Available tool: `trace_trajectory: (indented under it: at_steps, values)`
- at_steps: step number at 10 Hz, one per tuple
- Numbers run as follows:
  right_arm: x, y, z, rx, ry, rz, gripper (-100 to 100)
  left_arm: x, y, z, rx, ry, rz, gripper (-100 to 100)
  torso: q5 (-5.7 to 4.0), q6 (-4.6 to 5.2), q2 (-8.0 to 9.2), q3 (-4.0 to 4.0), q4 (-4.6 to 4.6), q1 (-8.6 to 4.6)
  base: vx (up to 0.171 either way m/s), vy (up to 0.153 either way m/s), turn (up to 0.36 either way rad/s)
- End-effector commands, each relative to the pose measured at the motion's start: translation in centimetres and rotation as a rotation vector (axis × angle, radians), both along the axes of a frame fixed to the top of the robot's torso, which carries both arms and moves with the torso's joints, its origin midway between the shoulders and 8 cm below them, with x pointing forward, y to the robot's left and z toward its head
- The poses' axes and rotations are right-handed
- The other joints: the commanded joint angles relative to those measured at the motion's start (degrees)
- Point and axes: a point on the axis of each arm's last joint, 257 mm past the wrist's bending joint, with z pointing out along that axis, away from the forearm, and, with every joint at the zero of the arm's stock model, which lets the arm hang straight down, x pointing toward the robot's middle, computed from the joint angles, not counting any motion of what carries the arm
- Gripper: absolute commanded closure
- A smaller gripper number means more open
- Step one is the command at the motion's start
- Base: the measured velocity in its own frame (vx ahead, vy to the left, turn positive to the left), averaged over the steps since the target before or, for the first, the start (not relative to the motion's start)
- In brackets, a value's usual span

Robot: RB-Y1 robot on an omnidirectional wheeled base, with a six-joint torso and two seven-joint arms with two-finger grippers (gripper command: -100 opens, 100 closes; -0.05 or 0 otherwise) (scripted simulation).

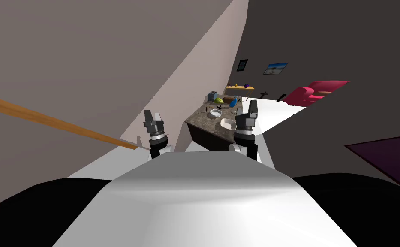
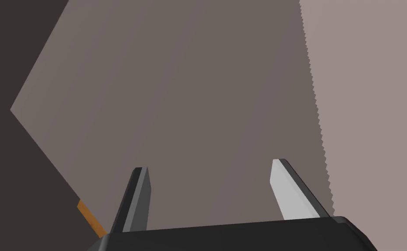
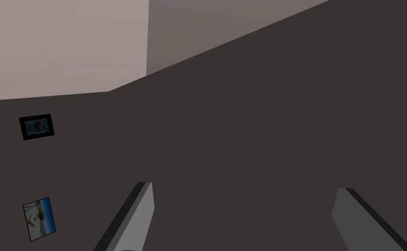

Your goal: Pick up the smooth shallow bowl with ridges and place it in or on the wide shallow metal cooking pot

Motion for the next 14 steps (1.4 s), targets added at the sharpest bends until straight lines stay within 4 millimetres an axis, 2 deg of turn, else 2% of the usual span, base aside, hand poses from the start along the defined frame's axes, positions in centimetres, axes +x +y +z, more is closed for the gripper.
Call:
trace_trajectory:
  at_steps: [1,3,5,6,9,10,14]
  values:
    - [0.3,0.2,-0.6,-0.028,0.024,0.012,-100,0.0,0.0,0.0,0.0,0.0,0.0,0,0.0,0.0,0.0,0.0,0.0,0.0,-0.049,-0.003,0.019]
    - [0.9,0.5,-2.2,-0.072,0.076,0.029,-100,0.0,0.0,0.0,0.0,0.0,0.0,0,-0.01,0.0,0.37,0.2,0.07,-0.05,-0.175,-0.027,0.037]
    - [1.7,0.4,-4.7,-0.118,0.152,0.042,-100,0.0,0.0,0.0,0.0,0.0,0.0,0,-0.04,0.0,1.01,0.58,0.22,-0.14,-0.299,0.003,0.072]
    - [1.7,0.6,-4.7,-0.126,0.153,0.046,-100,0.0,0.0,0.0,0.0,0.0,0.0,0,0.0,0.0,1.17,0.68,0.26,0.06,-0.184,0.031,0.009]
    - [3.0,0.1,-10.2,-0.211,0.304,0.056,-100,0.0,0.0,0.0,0.0,0.0,0.0,0,-0.01,-0.01,0.82,0.47,0.18,-0.04,-0.227,0.018,0.106]
    - [3.0,0.2,-10.2,-0.224,0.306,0.062,-100,0.0,0.0,0.0,0.0,0.0,0.0,0,0.02,-0.01,1.11,0.63,0.24,0.13,-0.225,0.045,0.035]
    - [3.3,-1.8,-20.1,-0.363,0.553,0.058,-100,0.0,0.0,0.0,0.0,0.0,0.0,0,0.04,-0.01,0.94,0.55,0.22,0.2,-0.231,0.053,0.17]
